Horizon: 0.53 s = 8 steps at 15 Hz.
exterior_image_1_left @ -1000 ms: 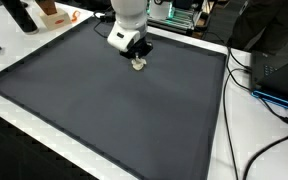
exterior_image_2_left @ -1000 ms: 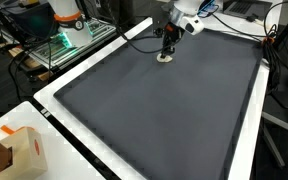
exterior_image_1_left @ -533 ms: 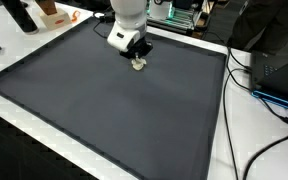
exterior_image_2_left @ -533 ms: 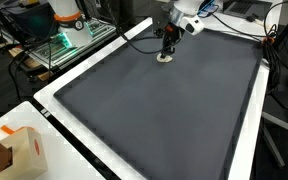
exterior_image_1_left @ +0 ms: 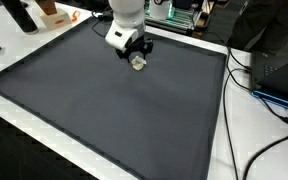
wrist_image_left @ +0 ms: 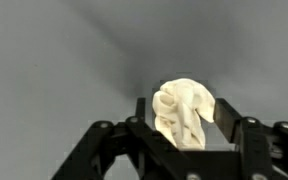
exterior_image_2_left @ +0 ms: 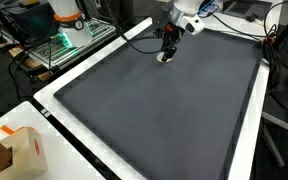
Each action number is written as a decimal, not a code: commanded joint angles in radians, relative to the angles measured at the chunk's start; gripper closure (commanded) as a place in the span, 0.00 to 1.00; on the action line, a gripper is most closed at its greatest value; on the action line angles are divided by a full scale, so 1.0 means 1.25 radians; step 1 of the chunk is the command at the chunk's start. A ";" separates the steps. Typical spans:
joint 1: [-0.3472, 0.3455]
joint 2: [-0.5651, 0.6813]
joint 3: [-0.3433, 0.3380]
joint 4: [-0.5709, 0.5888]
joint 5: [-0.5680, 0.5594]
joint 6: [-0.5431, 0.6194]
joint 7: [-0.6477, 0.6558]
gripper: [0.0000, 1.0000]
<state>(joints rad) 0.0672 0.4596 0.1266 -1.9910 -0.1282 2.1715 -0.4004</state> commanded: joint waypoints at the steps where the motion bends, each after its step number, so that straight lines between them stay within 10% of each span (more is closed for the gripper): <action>1: -0.022 -0.037 0.010 -0.031 0.029 0.013 -0.012 0.01; 8: -0.074 -0.125 0.011 -0.088 0.208 0.061 0.005 0.00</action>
<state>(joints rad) 0.0193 0.3723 0.1292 -2.0260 0.0177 2.2036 -0.4003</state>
